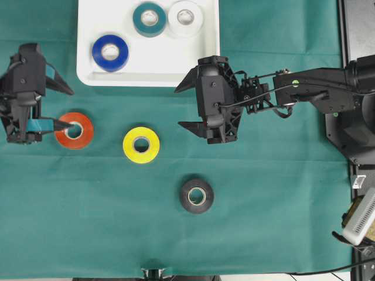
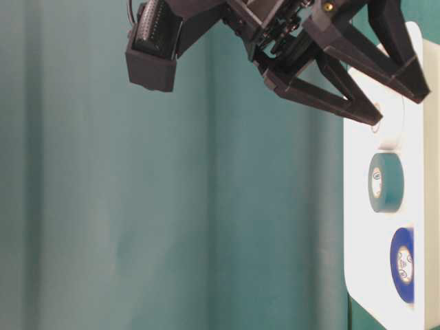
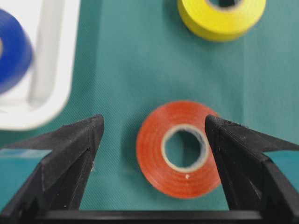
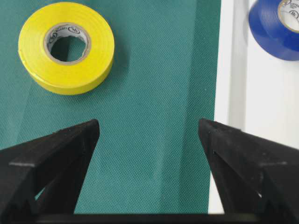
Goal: Put the tape alternately from left to right into the white case.
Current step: 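Move the left gripper over the red tape roll and grasp it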
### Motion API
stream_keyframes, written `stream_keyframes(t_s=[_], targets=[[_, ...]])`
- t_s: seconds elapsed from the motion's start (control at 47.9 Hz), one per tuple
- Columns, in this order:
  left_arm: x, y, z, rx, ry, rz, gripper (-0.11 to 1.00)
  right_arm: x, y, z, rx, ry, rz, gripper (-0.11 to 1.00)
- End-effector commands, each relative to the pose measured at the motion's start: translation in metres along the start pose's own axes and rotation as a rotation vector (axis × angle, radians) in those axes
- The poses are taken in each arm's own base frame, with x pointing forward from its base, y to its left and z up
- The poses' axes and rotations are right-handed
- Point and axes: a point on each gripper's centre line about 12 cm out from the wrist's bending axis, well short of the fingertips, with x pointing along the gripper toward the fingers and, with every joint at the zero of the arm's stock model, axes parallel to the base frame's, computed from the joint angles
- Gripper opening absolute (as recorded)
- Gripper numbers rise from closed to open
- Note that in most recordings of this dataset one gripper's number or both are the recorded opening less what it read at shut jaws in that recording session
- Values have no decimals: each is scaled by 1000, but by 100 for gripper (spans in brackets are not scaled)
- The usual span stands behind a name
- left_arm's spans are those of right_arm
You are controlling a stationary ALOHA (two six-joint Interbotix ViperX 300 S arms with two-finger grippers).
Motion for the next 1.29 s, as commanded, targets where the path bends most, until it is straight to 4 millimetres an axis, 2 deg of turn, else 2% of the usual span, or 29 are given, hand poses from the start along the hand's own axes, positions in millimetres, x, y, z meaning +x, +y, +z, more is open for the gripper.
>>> stream_keyframes(t_s=[0.0,0.647,1.044,1.273], targets=[[3,-3,2,-10,1,-9,99,-6,1,10,2,-37,2,80],[8,-4,-10,-29,40,-9,99,-4,1,6,2,-23,2,80],[9,-1,-10,-27,17,-2,99,-4,1,9,0,-29,2,80],[42,1,-32,-24,161,12,99,-4,0,9,0,-28,1,80]])
